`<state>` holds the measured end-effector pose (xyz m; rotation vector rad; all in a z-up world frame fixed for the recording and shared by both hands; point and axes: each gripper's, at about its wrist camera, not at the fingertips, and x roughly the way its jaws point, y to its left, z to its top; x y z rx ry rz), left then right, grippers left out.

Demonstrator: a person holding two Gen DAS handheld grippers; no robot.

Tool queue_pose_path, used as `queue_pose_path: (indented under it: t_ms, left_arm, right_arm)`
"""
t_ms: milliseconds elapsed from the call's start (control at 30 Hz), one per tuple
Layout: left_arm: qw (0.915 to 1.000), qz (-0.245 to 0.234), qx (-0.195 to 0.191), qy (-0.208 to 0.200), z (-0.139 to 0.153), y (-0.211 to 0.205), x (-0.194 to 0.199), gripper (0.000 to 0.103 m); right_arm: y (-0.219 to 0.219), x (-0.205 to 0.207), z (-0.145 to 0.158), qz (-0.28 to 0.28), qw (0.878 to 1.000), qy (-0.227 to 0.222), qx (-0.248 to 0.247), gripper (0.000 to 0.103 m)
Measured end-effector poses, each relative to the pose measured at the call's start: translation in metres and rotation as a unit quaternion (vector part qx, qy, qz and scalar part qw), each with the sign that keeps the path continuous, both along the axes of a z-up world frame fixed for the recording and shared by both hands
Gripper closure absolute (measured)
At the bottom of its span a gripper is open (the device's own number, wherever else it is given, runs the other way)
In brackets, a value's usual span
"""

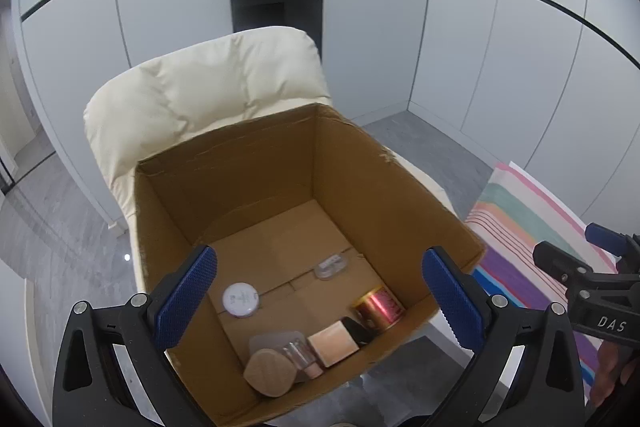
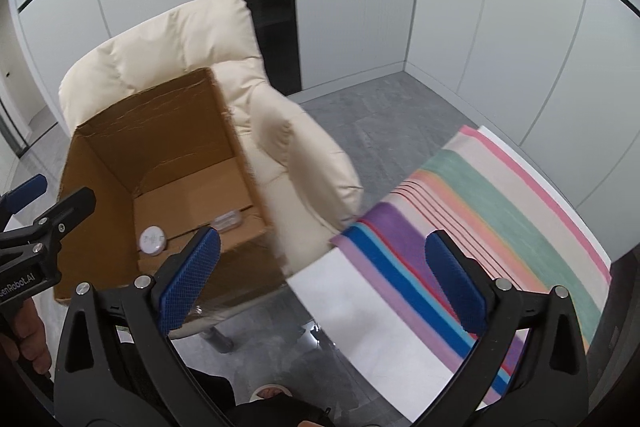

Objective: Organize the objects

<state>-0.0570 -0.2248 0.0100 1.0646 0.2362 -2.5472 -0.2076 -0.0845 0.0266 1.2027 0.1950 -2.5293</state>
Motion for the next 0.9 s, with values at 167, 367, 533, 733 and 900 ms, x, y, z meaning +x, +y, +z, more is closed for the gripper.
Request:
queue_pose_path:
  t_ms: [167,367,533,733,900]
  left_arm:
    - [0.9998,-0.013,-0.013,-0.002,-0.002,0.021,-0.008,0.0]
    - [0.9993,-0.035,-0.016,-0.004,-0.001,0.046,-0.017,0.0]
    - [0.9987,-0.05,-0.012,-0.004,0.002,0.066,-0.02,0.0]
    - [0.9965,-0.083,-0.004,-0.001,0.012,0.104,-0.023,0.0]
    - [0.9953,-0.097,0.0,-0.002,0.02,0.125,-0.017,0.0]
  right_arm:
    - [0.029,-0.002,0.002,-0.028,1.0,-0.003,-0.011,0.0]
    - [0.061,-0.001,0.004,-0.063,0.998,-0.007,-0.02,0.0]
    - [0.084,0.005,0.005,-0.084,0.996,-0.008,-0.015,0.0]
    - [0.111,0.018,0.015,-0.106,0.994,0.0,-0.011,0.0]
    - [0.134,0.035,0.031,-0.128,0.992,0.009,-0.015,0.0]
